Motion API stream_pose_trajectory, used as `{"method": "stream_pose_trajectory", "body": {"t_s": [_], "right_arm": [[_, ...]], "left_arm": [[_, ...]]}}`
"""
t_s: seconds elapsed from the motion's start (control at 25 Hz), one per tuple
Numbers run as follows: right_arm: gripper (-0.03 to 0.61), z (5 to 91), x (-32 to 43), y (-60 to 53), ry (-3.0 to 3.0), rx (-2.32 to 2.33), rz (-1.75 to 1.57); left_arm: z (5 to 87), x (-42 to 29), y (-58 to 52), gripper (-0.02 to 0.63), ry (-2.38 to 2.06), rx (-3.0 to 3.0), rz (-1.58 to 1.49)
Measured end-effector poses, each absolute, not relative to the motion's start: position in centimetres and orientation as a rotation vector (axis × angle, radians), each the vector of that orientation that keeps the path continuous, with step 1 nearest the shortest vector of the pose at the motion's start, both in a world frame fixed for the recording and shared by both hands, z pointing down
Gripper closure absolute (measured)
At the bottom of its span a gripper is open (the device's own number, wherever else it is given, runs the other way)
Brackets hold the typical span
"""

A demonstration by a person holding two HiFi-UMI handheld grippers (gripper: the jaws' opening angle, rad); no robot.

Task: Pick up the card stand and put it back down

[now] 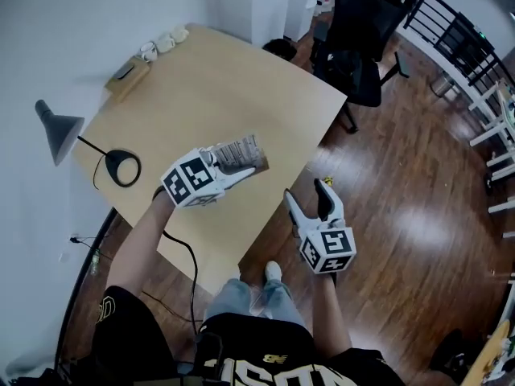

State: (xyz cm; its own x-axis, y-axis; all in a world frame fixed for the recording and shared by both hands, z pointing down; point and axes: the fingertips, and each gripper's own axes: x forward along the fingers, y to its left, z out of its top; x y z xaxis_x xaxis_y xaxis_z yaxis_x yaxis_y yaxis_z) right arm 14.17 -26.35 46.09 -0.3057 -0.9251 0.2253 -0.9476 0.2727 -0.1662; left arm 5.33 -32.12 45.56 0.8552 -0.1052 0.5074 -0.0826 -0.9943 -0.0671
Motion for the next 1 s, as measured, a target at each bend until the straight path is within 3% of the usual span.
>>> {"method": "stream_pose_trajectory", "body": {"t_s": [0.4,0.72,1.0], "right_arm": [[0.258,34.8,11.2,-26.6,-2.568,1.817,0.128],[0.258,32.7,8.8,-26.3,-2.546,1.857,0.040],[0.258,32.9,7.7,-26.6,-2.498,1.916,0.019]], "left_arm": [[33.8,-1.7,-29.3,0.552,0.903,-2.867,-0.519],[32.4,-6.7,-27.8,0.553,1.452,-2.679,-0.253],[32.4,-9.4,-26.4,0.554,1.639,-2.538,-0.121]]}}
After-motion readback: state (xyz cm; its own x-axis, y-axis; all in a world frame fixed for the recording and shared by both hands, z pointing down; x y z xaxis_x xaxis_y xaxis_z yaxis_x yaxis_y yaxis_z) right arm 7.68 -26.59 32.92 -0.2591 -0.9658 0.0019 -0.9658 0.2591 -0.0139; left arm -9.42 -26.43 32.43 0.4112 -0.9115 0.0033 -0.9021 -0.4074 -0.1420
